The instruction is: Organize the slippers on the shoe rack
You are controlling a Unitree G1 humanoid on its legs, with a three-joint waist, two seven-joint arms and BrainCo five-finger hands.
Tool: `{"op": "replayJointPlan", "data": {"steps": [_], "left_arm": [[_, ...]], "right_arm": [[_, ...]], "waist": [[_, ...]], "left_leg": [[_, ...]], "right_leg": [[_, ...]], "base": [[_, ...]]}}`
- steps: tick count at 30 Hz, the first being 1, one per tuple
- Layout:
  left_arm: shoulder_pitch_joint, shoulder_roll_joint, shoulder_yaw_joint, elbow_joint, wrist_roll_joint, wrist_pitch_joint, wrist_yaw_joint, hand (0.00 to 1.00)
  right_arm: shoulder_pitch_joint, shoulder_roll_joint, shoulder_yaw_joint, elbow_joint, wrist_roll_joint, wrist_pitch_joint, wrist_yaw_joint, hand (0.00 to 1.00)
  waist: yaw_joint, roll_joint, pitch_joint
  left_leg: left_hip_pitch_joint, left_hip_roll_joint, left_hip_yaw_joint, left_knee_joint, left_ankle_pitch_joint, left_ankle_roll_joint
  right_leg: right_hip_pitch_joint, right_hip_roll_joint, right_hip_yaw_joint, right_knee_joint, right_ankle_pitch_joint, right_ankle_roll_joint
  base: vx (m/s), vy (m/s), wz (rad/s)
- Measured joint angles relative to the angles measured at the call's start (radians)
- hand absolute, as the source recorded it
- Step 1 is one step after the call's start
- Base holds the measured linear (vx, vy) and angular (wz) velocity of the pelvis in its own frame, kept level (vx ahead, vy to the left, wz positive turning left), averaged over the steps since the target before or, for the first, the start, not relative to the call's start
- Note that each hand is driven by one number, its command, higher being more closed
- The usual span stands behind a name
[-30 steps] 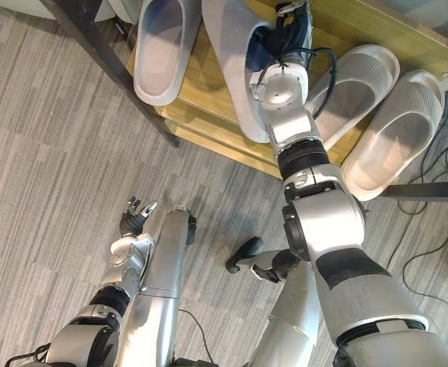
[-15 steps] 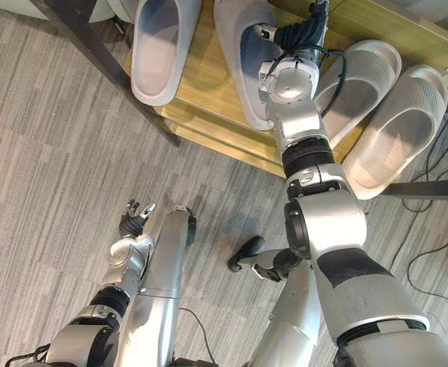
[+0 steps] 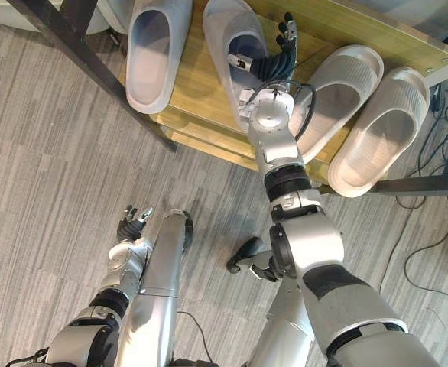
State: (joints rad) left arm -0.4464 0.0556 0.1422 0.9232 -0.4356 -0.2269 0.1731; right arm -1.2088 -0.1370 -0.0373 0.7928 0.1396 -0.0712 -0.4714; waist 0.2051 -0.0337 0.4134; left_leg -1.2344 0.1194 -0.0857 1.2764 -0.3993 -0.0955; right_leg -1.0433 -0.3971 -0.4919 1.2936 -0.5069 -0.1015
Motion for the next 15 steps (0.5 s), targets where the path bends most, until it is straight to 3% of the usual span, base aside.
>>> {"op": "replayJointPlan", "data": {"steps": [8, 15], "left_arm": [[0.001, -0.01, 0.038, -0.001, 0.003, 0.024, -0.001, 0.0], [0.005, -0.01, 0.048, -0.009, 0.021, 0.03, -0.001, 0.0]], "right_arm": [[0.123, 0.088, -0.03, -0.118, 0.149, -0.052, 0.031, 0.0], [0.16, 0.132, 0.01, -0.154, 0.357, -0.103, 0.082, 0.0]], "waist": [[-0.012, 0.0, 0.0], [-0.015, 0.0, 0.0]], "left_leg": [[0.037, 0.012, 0.011, -0.017, 0.001, 0.002], [0.038, 0.013, 0.011, -0.02, 0.002, 0.002]], "right_leg": [[0.033, 0.013, 0.002, -0.023, 0.002, 0.014], [0.033, 0.017, 0.002, -0.026, 0.011, 0.002]], "base": [[-0.03, 0.042, -0.03], [-0.03, 0.042, 0.0]]}}
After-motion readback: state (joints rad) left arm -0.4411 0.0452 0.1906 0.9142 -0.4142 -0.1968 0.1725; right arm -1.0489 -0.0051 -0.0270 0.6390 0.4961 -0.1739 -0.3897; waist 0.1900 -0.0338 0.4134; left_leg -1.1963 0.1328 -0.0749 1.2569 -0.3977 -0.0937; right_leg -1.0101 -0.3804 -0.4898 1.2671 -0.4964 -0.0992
